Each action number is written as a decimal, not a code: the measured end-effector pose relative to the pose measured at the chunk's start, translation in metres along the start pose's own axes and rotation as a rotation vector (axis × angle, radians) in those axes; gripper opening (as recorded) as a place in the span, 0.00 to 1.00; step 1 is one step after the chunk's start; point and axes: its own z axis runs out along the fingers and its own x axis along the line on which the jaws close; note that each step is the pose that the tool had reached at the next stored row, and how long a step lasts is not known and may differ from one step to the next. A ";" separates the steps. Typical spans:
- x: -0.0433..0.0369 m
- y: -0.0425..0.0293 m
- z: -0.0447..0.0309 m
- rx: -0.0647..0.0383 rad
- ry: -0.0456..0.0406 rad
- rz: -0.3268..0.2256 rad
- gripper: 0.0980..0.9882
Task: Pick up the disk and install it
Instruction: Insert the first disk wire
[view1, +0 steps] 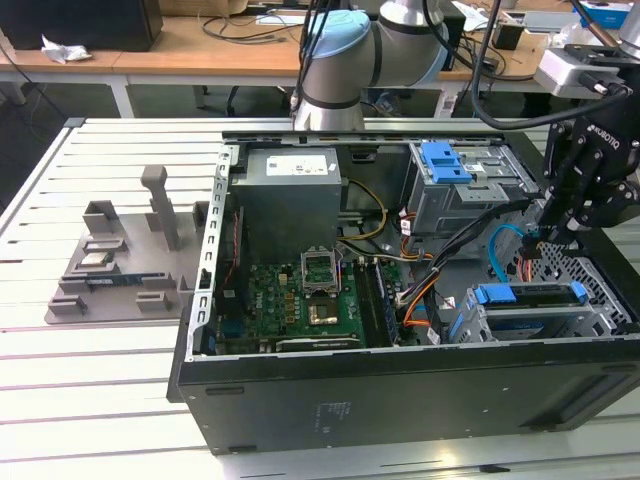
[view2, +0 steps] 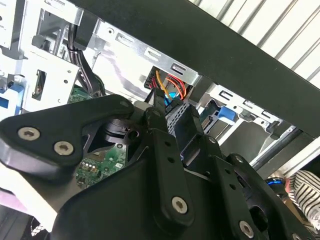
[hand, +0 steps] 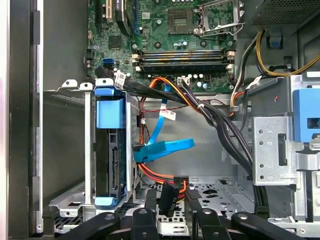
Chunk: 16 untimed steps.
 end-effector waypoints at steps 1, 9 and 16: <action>0.0000 0.0000 0.0000 0.000 -0.0001 0.000 0.30; 0.0000 0.0000 0.0000 0.000 0.0001 0.000 0.07; 0.0001 0.0053 0.0004 0.000 0.0003 0.000 0.07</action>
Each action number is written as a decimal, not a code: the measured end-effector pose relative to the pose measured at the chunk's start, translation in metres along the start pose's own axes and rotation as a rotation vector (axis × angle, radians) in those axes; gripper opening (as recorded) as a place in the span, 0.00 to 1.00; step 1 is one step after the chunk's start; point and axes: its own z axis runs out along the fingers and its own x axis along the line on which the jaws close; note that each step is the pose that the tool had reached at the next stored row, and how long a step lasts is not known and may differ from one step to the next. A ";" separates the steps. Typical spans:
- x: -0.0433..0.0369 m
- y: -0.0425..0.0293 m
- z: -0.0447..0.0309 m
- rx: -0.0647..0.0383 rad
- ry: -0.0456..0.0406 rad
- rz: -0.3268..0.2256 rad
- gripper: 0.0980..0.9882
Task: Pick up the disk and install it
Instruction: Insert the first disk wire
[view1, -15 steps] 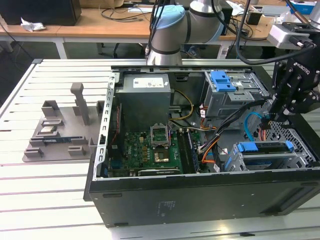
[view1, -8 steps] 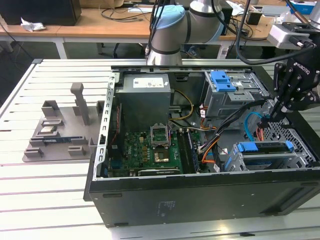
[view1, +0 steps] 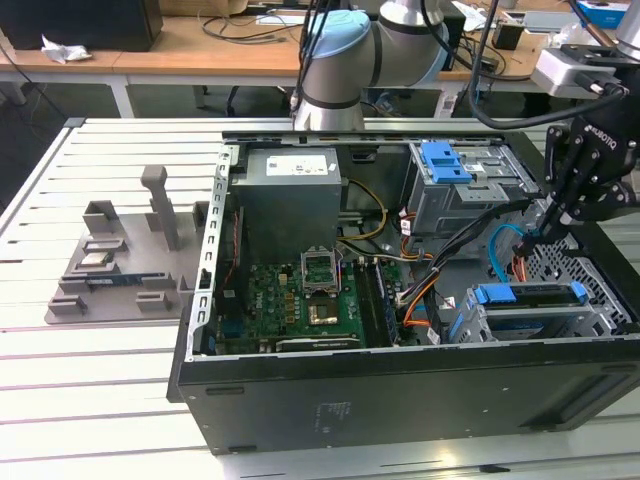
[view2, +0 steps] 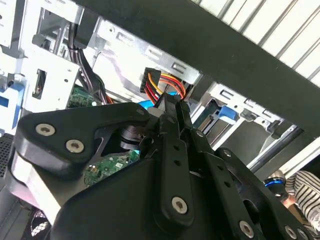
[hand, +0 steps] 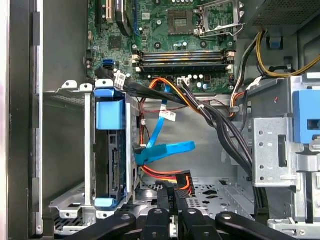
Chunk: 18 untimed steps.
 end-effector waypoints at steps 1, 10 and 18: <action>0.0000 0.0029 0.0002 0.000 -0.0001 0.000 0.07; 0.0031 0.0120 0.0012 0.000 -0.0014 0.000 0.07; 0.0136 0.0187 0.0036 0.000 -0.0018 0.000 0.07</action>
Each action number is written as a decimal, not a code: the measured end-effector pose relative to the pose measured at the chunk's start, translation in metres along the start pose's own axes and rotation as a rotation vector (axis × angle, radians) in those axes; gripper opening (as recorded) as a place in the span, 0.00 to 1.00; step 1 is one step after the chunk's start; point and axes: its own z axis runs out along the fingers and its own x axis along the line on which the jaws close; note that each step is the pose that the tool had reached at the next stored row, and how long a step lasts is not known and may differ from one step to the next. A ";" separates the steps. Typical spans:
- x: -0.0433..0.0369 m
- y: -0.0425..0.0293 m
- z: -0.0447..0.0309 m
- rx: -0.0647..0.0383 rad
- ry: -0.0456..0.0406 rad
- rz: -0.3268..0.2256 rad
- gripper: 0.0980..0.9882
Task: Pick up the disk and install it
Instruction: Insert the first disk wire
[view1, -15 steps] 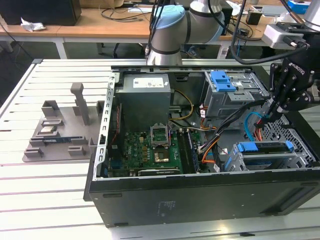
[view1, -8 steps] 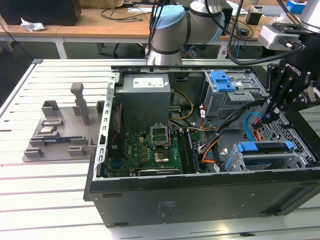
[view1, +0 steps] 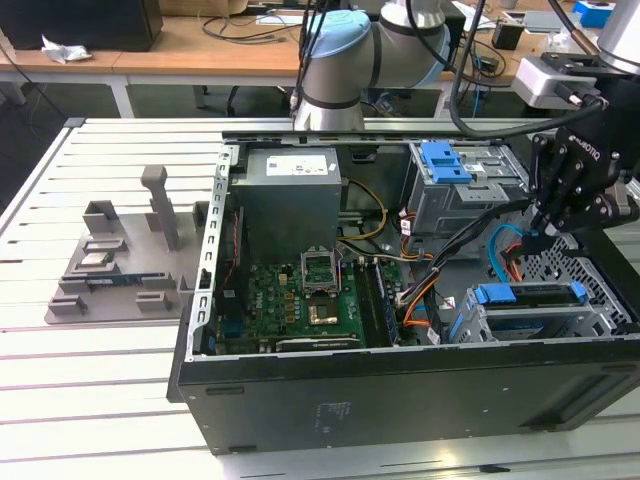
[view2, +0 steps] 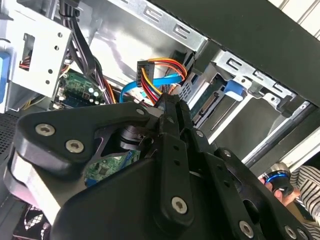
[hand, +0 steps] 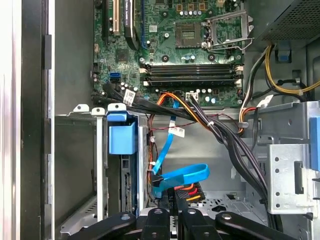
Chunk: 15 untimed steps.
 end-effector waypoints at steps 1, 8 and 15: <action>0.0007 0.0002 0.0002 0.000 0.0001 0.000 0.07; 0.0069 0.0015 0.0022 0.000 0.0000 0.000 0.07; 0.0145 0.0021 0.0039 0.000 0.0001 0.000 0.07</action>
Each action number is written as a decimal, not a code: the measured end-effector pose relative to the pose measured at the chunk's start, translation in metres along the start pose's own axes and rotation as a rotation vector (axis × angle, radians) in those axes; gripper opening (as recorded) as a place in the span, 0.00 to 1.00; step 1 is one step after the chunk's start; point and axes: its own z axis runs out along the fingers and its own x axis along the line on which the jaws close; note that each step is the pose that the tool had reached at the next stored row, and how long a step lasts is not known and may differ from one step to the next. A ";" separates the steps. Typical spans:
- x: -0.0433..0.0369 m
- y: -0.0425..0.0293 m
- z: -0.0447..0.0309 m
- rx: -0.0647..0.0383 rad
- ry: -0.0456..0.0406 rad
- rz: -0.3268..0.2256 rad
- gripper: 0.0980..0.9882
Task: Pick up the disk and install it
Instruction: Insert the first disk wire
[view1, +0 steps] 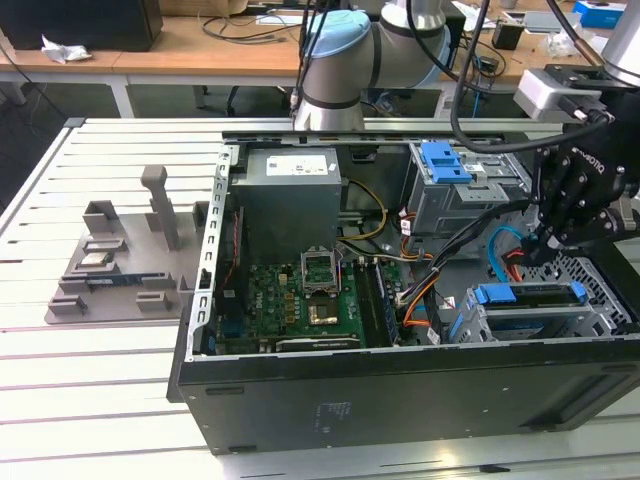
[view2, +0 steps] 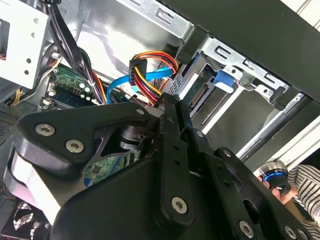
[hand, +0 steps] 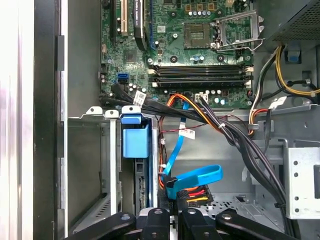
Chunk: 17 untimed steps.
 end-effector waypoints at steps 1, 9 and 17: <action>0.0009 0.0000 0.0002 0.000 0.0000 0.000 0.07; 0.0059 0.0000 0.0019 0.000 -0.0001 0.000 0.07; 0.0132 -0.0002 0.0037 0.000 -0.0013 0.000 0.07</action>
